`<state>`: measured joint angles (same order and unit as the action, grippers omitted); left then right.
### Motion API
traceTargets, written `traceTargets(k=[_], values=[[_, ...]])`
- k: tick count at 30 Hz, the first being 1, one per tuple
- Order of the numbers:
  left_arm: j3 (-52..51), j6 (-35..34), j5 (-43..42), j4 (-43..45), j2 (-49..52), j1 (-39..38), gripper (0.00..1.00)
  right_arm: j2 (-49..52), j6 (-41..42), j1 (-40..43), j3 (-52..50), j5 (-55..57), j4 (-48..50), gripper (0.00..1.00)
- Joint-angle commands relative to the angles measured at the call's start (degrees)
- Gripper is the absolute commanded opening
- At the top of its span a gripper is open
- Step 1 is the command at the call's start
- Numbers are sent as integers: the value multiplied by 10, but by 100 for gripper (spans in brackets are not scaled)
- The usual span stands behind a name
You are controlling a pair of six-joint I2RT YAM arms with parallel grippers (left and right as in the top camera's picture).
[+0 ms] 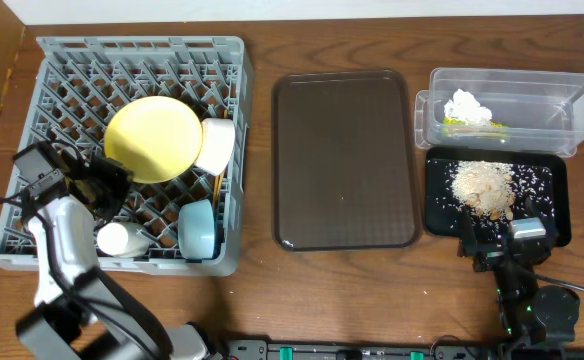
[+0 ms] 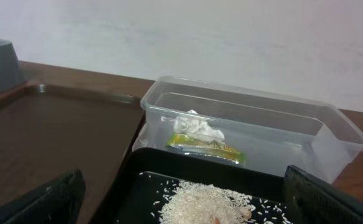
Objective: Sort waste into correct bins and load items into the dishwasher
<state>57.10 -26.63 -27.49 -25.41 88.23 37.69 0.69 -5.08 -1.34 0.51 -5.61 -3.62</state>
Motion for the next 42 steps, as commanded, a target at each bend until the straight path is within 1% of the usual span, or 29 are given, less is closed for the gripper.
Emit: traceTargets(k=[1,3,6,10,16,21,26,31,35,42], values=[[-1,56,100,7,-61,-2,7,-3,-6,2,-2,-2,0,99],[-1,67,134,7,-77,-2,7,-3,-6,2,-2,-2,0,99],[-1,67,139,17,-90,-2,7,-3,-6,2,-2,-3,0,99],[-1,110,164,43,-93,-7,8,-3,-6,2,-2,-3,0,99],[-1,158,259,48,-93,-52,8,-3,-6,2,-2,-3,0,99],[-1,191,355,52,-93,-115,7,-3,-6,2,-2,-2,0,99],[-1,209,452,52,-93,-176,8,-3,-6,2,-2,-2,0,99],[-1,213,541,52,-93,-215,7,-3,-6,2,-2,-3,0,99],[-1,213,578,49,-93,-223,7,-3,-6,2,-2,-2,0,99],[-1,213,595,47,-93,-223,7,-3,-6,2,-2,-3,0,99]])
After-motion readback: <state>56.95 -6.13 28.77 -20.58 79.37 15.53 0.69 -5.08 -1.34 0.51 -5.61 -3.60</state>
